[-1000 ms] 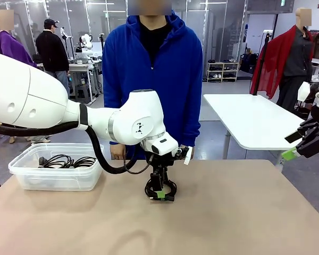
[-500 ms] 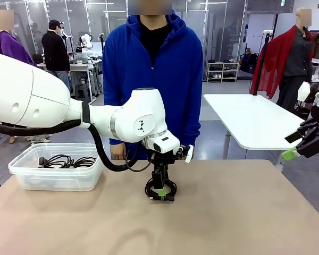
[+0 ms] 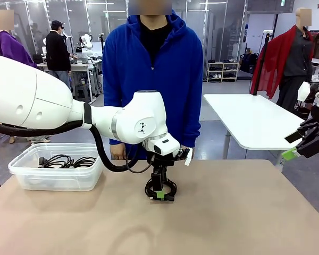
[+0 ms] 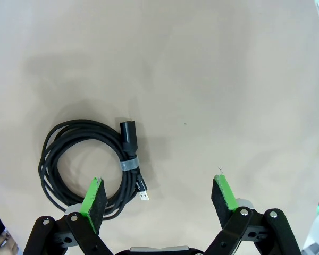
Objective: Organize and store the cables.
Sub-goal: Place the USB Extension Cable into the Organizing box.
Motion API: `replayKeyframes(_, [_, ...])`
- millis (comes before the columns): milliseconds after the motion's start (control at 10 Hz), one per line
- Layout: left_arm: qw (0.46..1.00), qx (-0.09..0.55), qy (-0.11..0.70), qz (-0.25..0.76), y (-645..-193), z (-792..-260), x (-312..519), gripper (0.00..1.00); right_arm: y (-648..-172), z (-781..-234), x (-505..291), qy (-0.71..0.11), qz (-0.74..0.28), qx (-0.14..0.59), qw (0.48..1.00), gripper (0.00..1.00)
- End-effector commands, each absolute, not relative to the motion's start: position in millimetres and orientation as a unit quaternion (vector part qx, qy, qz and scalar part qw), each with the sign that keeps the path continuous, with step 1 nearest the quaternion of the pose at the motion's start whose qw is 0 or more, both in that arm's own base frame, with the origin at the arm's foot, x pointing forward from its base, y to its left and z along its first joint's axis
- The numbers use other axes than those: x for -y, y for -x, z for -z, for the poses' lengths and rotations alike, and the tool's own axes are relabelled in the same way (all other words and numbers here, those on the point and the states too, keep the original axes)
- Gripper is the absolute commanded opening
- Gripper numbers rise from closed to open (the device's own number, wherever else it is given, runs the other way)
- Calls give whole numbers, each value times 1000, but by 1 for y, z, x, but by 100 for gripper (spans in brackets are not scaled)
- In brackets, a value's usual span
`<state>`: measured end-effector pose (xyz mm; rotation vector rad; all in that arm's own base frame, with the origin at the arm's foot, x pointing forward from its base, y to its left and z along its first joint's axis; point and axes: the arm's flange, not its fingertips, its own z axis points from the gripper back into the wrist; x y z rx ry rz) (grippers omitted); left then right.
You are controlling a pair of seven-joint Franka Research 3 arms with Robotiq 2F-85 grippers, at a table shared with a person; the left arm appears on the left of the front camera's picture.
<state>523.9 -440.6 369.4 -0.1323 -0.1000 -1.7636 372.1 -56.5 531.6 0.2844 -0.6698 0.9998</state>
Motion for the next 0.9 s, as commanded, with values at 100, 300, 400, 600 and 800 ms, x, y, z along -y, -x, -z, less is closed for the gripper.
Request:
replayKeyframes(100, [634,30,54,770,-535,-355,450,100,-373,-531,56,-133,-468,320,813,100])
replayKeyframes(300, [645,26,49,762,-537,-352,448,100,-373,-531,56,-133,-468,320,813,100])
replayKeyframes(400, [656,20,53,752,-537,-351,450,100,-373,-531,56,-133,-468,320,813,100])
replayKeyframes(600, [672,-2,34,740,-540,-345,454,100,-373,-531,56,-133,-468,320,813,100])
replayKeyframes(800, [690,-13,6,723,-540,-346,453,100,-373,-531,56,-133,-468,320,813,100])
